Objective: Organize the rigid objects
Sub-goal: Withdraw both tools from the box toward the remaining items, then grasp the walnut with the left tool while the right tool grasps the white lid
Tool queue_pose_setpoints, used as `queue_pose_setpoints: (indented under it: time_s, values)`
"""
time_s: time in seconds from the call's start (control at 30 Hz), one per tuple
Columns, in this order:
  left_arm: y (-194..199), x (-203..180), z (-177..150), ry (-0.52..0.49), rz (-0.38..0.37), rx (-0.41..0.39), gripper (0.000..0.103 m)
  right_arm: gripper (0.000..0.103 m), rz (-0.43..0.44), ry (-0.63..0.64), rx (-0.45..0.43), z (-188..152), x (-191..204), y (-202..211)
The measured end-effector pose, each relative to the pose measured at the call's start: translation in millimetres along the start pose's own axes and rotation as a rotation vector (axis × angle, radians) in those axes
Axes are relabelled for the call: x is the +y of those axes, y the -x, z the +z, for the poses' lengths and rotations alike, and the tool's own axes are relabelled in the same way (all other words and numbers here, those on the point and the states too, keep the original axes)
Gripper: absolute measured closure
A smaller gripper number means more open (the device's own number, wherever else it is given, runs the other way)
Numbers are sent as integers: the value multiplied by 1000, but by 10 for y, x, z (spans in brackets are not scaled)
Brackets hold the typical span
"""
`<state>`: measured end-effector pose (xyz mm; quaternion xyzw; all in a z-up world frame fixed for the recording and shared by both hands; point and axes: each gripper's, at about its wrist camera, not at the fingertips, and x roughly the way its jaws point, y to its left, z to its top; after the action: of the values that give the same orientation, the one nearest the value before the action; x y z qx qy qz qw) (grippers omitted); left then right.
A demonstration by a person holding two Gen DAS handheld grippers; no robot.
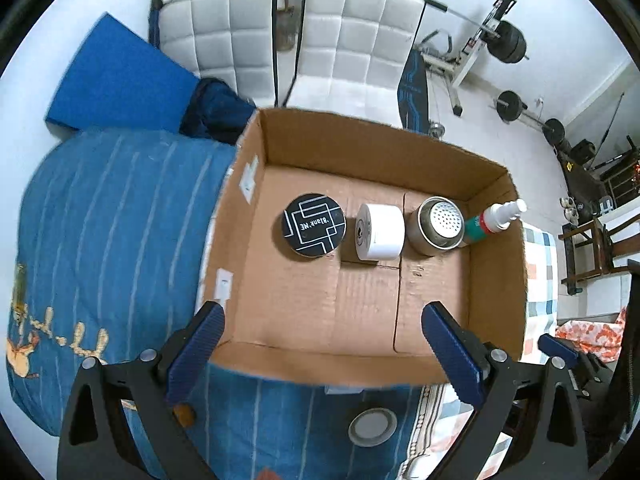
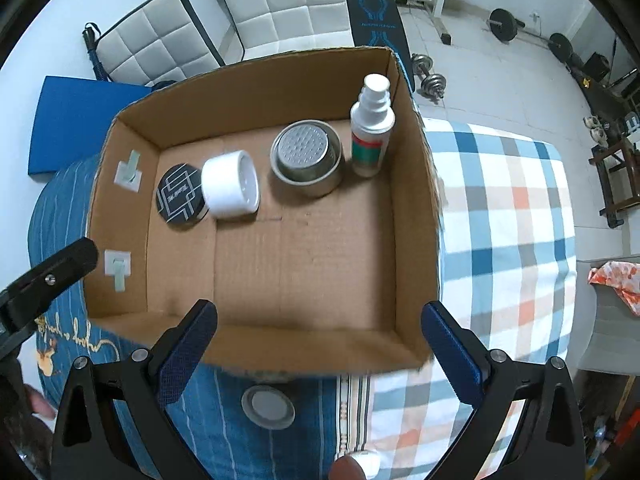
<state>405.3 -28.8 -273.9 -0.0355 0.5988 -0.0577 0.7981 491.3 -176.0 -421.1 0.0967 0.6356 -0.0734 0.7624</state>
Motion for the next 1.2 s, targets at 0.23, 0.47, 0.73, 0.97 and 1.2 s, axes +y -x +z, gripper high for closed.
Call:
queue_pose_setpoints:
  time_s: [0.23, 0.47, 0.73, 0.97, 1.2]
  values:
    - [452, -20, -332, -35, 33, -95, 2, 0, -46, 15, -102, -390, 36, 467]
    - [881, -93, -659, -74, 35, -166, 2, 0, -53, 25, -192, -686, 51, 1008]
    - [1232, -157, -841, -105, 29, -223, 2, 0, -49, 29, -249, -903, 29, 1397]
    - [1300, -64, -918, -93, 37, -225, 2, 0, -23, 19, -225, -1023, -6, 1425]
    - [791, 693, -1170, 13, 168, -91, 2, 0, 8, 36, -23, -1246, 80, 633]
